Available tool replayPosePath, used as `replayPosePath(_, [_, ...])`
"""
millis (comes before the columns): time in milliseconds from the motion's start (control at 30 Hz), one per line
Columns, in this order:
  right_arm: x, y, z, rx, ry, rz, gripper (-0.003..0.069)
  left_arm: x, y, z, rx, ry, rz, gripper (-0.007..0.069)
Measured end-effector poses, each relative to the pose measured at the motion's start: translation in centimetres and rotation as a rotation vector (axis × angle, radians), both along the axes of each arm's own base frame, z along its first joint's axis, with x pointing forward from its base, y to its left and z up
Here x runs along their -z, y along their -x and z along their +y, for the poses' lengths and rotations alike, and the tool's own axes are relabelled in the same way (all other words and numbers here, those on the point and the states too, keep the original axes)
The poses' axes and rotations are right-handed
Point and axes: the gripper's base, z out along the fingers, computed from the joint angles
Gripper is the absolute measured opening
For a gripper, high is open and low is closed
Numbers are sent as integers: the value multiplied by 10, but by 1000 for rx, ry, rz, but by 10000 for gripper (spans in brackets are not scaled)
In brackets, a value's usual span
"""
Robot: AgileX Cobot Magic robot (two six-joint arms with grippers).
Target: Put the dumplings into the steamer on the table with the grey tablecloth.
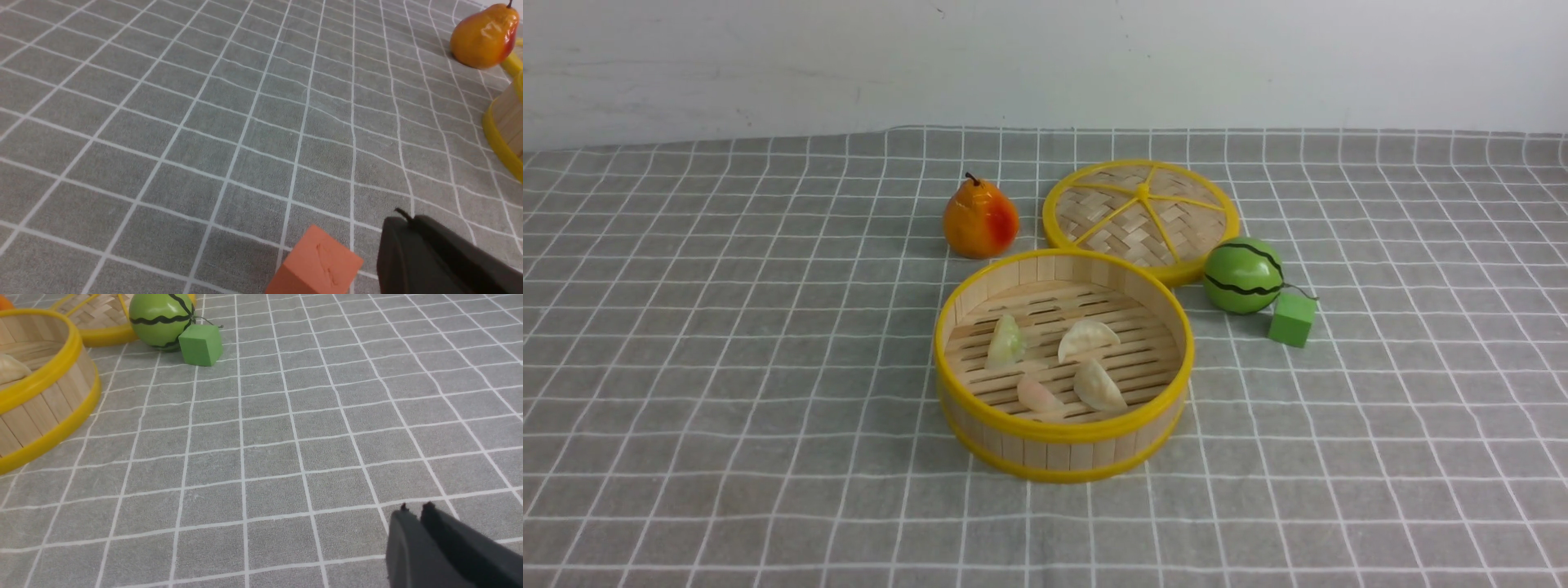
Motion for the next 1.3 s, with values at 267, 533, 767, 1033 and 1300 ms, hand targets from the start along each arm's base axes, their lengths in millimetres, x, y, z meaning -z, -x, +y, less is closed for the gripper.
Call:
replayPosePath(267, [0, 0, 0, 0, 0, 0, 52, 1, 0, 0, 11, -39, 13, -14])
replayPosePath(533, [0, 0, 0, 0, 1, 0, 66, 1, 0, 0, 21, -69, 15, -14])
replayPosePath(767, [0, 0, 0, 0, 1, 0, 76, 1, 0, 0, 22, -61, 15, -14])
replayPosePath(1033, [0, 0, 0, 0, 1, 0, 83, 1, 0, 0, 22, -61, 15, -14])
replayPosePath(1300, [0, 0, 0, 0, 1, 0, 97, 1, 0, 0, 22, -62, 15, -14])
